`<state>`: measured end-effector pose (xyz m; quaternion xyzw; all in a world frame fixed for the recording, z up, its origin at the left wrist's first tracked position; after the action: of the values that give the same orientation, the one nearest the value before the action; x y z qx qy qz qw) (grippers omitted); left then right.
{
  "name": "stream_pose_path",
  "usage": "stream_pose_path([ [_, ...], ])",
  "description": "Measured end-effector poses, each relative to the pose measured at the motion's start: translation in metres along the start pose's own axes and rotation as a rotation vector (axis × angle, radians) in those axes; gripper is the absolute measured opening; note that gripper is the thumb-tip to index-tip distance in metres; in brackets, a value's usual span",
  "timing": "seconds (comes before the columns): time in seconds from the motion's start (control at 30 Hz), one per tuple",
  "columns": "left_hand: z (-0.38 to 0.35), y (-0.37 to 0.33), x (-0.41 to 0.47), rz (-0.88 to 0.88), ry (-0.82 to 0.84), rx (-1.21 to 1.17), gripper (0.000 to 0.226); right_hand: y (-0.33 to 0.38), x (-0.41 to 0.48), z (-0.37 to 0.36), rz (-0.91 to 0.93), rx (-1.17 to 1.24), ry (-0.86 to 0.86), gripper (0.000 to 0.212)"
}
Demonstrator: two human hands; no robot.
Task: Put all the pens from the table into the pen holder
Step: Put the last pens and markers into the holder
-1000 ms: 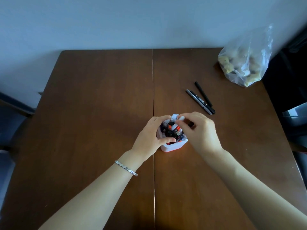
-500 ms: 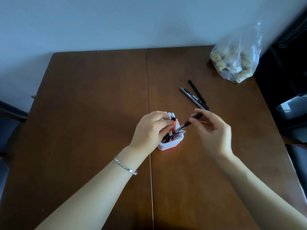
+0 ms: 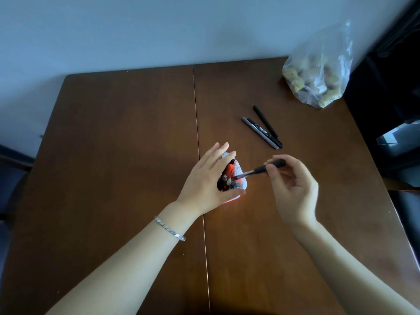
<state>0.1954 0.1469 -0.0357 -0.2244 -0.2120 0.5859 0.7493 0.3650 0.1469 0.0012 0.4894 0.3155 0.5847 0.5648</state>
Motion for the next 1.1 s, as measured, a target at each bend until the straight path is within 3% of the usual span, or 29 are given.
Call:
stream_pose_path([
  [0.07, -0.004, 0.002, 0.000, -0.034, -0.011, 0.049, 0.083, -0.005, 0.000, -0.020, -0.038, 0.015, 0.076, 0.029],
  [0.2, -0.003, 0.002, 0.000, -0.049, -0.112, 0.070, 0.057, -0.018, -0.008, -0.055, -0.067, -0.015, 0.292, 0.040],
  [0.33, -0.006, 0.000, -0.002, -0.018, -0.109, -0.008, 0.056, -0.020, -0.003, -0.046, 0.113, -0.128, 0.192, 0.015],
  [0.43, -0.007, 0.004, -0.003, -0.012, -0.105, -0.012, 0.063, -0.015, -0.001, -0.047, 0.260, -0.394, 0.192, 0.012],
  [0.5, -0.005, 0.003, -0.003, -0.009, -0.100, 0.013, 0.066, -0.015, 0.005, -0.054, 0.162, -0.458, 0.308, 0.011],
  [0.6, 0.000, 0.000, -0.001, 0.018, -0.102, 0.067, 0.069, -0.025, 0.024, -0.057, -0.122, -0.452, 0.622, 0.010],
  [0.63, 0.001, -0.001, 0.000, 0.020, -0.101, 0.089, 0.069, -0.028, 0.036, -0.051, -0.181, -0.428, 0.614, 0.011],
  [0.7, 0.001, -0.002, 0.004, 0.014, -0.097, 0.131, 0.067, -0.044, 0.068, -0.035, -0.237, -0.403, 0.420, 0.012],
  [0.77, 0.001, 0.001, 0.007, 0.018, -0.097, 0.140, 0.064, -0.070, 0.094, -0.029, -0.271, -0.518, 0.314, 0.017],
  [0.9, 0.002, 0.002, 0.008, -0.023, -0.073, 0.155, 0.052, -0.119, 0.129, -0.057, -0.210, -0.867, 0.470, 0.034],
  [1.1, -0.004, 0.009, 0.004, -0.020, -0.050, 0.179, 0.045, -0.145, 0.137, -0.091, -0.099, -1.150, 0.539, 0.031],
])
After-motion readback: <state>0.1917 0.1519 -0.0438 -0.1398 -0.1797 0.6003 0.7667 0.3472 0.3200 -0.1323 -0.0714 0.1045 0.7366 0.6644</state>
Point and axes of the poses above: each hand's wrist, its own x-axis towards the middle knuckle, its own z-axis out of the back of the hand, y = z × x, the point moved 7 cm from there along x, towards the middle knuckle, and after that the axes turned 1 degree about -x, right-handed, at the moved point
